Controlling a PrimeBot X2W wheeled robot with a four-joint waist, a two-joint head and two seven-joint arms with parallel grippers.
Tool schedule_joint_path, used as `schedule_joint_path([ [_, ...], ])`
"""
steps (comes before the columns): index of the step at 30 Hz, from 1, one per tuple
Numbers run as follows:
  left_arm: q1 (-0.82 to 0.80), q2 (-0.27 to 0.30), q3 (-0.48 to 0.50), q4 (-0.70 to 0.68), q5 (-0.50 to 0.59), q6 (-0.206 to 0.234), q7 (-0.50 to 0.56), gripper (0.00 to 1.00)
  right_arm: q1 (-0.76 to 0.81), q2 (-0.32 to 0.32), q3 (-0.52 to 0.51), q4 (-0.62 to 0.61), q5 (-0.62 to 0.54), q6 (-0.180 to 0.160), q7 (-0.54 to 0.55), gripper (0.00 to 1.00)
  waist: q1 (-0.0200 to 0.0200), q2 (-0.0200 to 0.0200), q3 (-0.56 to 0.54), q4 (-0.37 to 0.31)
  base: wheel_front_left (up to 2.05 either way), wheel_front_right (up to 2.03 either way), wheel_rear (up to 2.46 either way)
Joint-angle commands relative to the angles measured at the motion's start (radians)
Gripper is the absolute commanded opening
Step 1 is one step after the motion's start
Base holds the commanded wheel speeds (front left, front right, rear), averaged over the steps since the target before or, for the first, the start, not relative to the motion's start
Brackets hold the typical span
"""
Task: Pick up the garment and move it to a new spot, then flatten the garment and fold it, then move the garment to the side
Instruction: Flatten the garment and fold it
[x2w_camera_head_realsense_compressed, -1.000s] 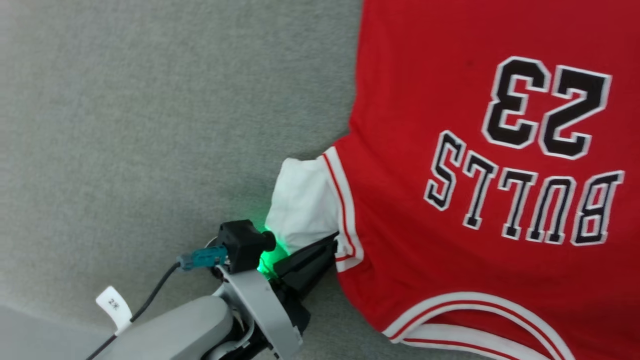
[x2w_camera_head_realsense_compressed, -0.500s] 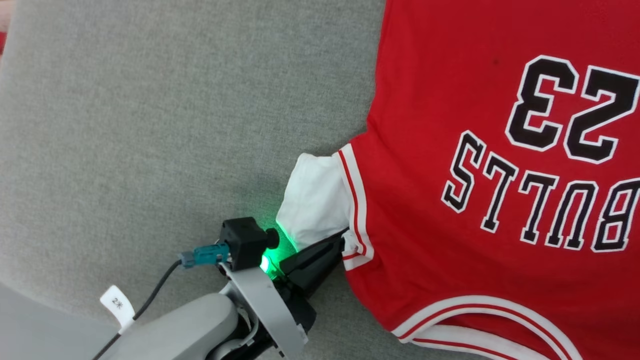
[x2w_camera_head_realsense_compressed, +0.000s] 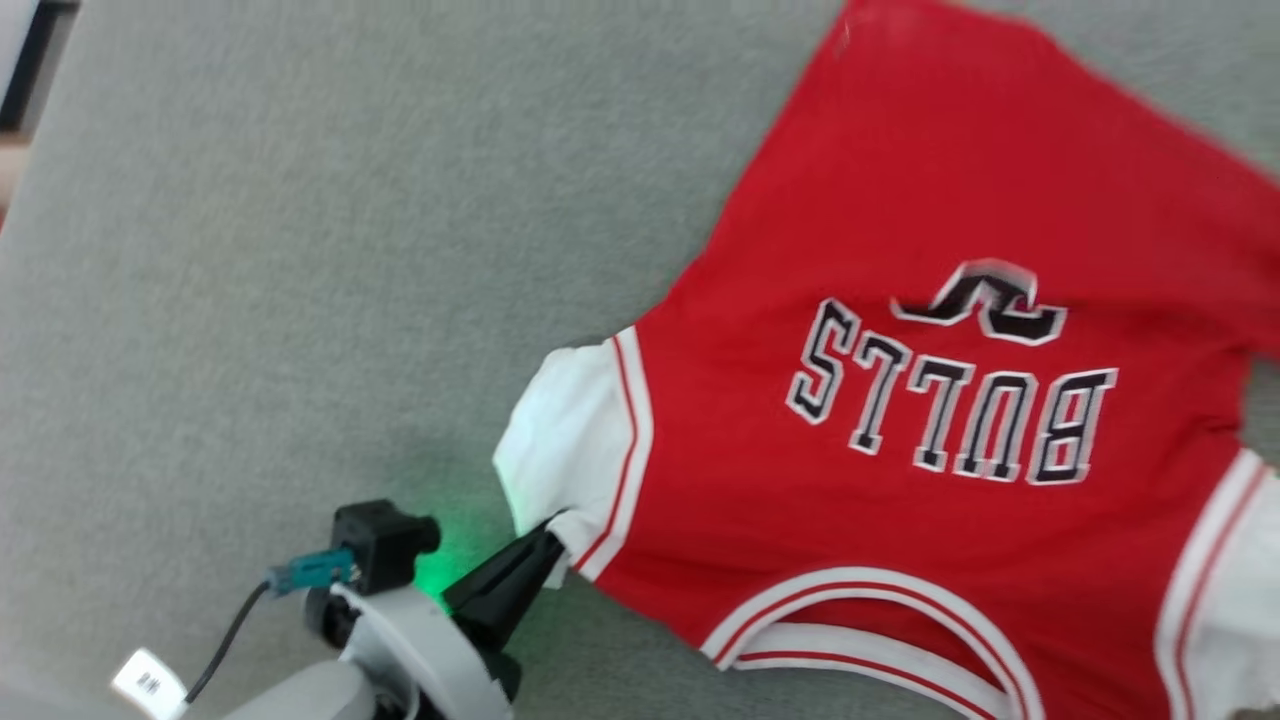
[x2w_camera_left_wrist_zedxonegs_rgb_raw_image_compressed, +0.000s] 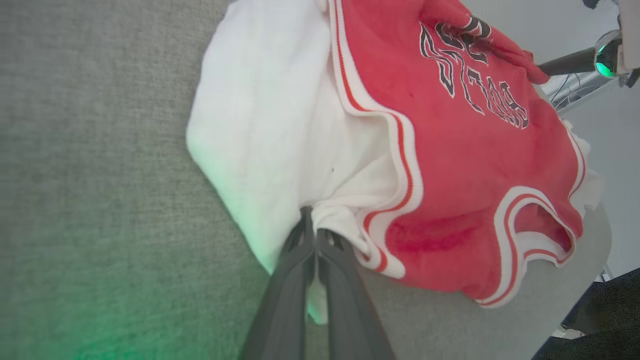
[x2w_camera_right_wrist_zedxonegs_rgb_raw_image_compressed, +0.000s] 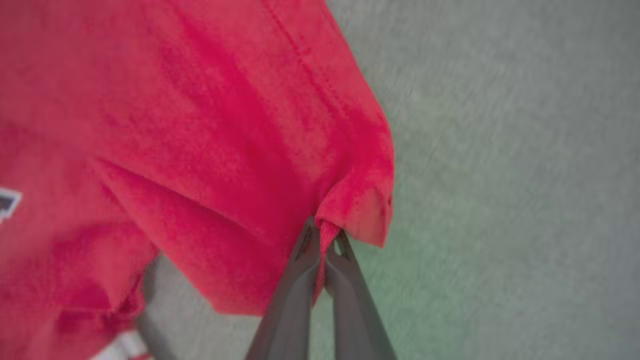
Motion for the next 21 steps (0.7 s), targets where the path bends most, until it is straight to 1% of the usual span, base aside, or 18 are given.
schedule_joint_path([
  [1,0.037,0.02,0.0,0.021,-0.007,0.018,0.013,0.0,0.058,-0.019,0.002,-0.032,0.019,-0.001,-0.008,0.0,0.0,0.0,-0.073,-0.075,0.0,0.0,0.0],
  [3,0.053,0.026,0.017,0.013,-0.002,0.023,0.012,0.0,0.155,-0.056,-0.001,-0.106,0.047,-0.001,-0.022,0.0,0.0,0.0,-0.085,-0.093,0.0,0.0,0.0],
  [5,0.067,0.032,0.031,0.006,0.004,0.029,0.009,0.0,0.252,-0.076,-0.002,-0.17,0.072,-0.001,-0.037,0.0,0.0,0.0,-0.097,-0.109,0.0,0.0,0.0],
  [9,0.096,0.041,0.057,-0.01,0.011,0.036,0.009,0.0,0.438,-0.082,-0.003,-0.271,0.084,-0.001,-0.058,0.0,0.0,0.0,-0.114,-0.143,0.0,0.0,0.0],
  [15,0.106,0.056,0.075,-0.026,0.023,0.045,0.008,0.0,0.652,-0.034,-0.013,-0.392,0.041,-0.001,-0.066,0.0,0.0,0.0,-0.116,-0.176,0.0,0.0,0.0],
  [20,0.095,0.061,0.073,-0.029,0.027,0.047,0.014,0.0,0.728,0.027,-0.037,-0.45,-0.017,-0.001,-0.06,0.0,0.0,0.0,-0.117,-0.193,0.0,0.0,0.0],
  [21,0.093,0.061,0.072,-0.029,0.028,0.047,0.015,0.0,0.728,0.038,-0.055,-0.459,-0.035,-0.001,-0.072,0.25,0.0,0.0,-0.117,-0.195,0.0,0.0,0.0],
])
